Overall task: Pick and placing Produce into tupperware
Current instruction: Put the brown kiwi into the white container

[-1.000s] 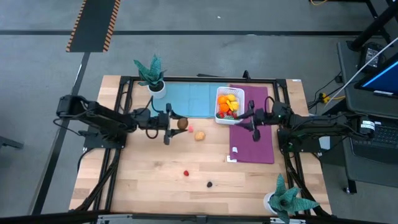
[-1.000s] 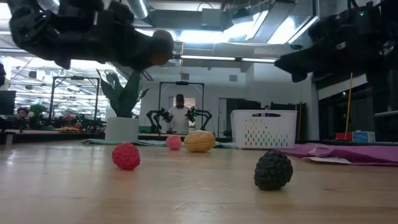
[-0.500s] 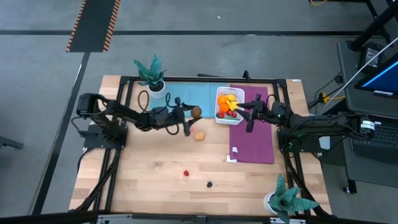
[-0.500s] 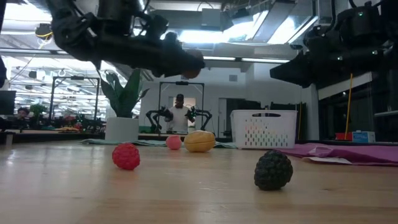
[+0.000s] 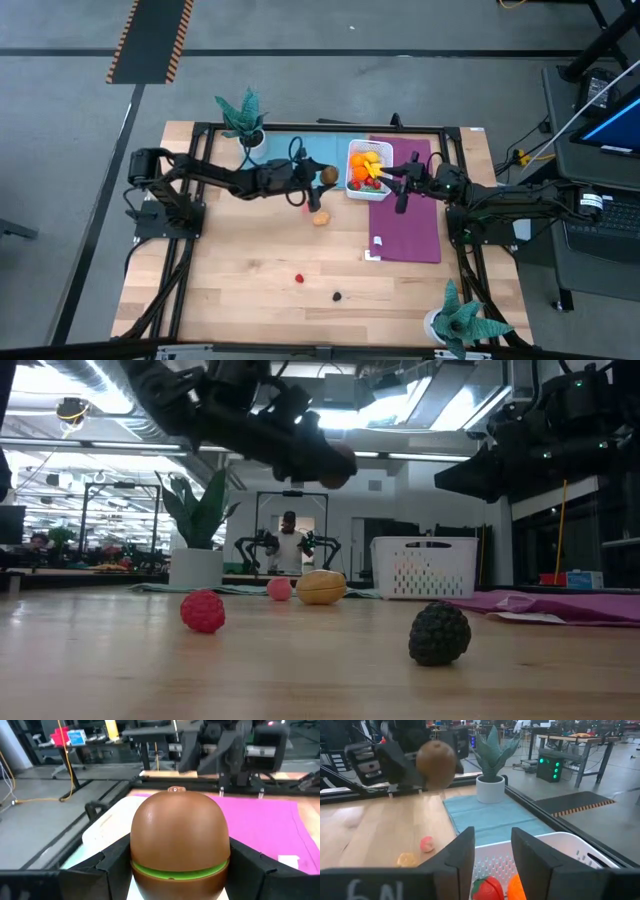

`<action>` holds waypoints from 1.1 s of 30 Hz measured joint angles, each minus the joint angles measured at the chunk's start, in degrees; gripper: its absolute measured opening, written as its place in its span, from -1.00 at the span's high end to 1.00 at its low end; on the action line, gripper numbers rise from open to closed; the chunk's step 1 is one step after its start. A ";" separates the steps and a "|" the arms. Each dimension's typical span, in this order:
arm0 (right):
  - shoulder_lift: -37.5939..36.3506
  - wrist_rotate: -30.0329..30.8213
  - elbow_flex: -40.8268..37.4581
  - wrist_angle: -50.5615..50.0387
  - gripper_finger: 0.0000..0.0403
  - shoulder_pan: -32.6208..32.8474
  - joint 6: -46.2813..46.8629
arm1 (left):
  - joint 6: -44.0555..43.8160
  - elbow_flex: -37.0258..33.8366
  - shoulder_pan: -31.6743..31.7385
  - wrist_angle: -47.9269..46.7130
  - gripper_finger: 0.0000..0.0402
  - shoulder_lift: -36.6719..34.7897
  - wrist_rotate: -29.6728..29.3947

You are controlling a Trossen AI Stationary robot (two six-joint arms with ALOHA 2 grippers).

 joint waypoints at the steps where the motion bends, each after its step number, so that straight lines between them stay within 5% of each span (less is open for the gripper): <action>1: 0.00 0.01 0.00 0.02 0.35 -0.02 -0.17 | 0.36 0.69 0.28 -0.30 -0.17 0.00 0.37; 13: -3.25 -0.37 0.11 -5.11 0.35 -5.92 -0.03 | 1.42 13.26 4.65 -1.71 -0.17 10.49 11.65; 24: -13.55 -15.58 0.09 -19.16 0.35 -12.51 -1.91 | 2.58 28.16 6.76 -20.10 -0.17 17.97 16.50; 33: -18.10 -19.01 0.09 -25.54 0.35 -14.33 -3.19 | 5.55 35.64 6.70 -33.97 -0.17 19.06 17.94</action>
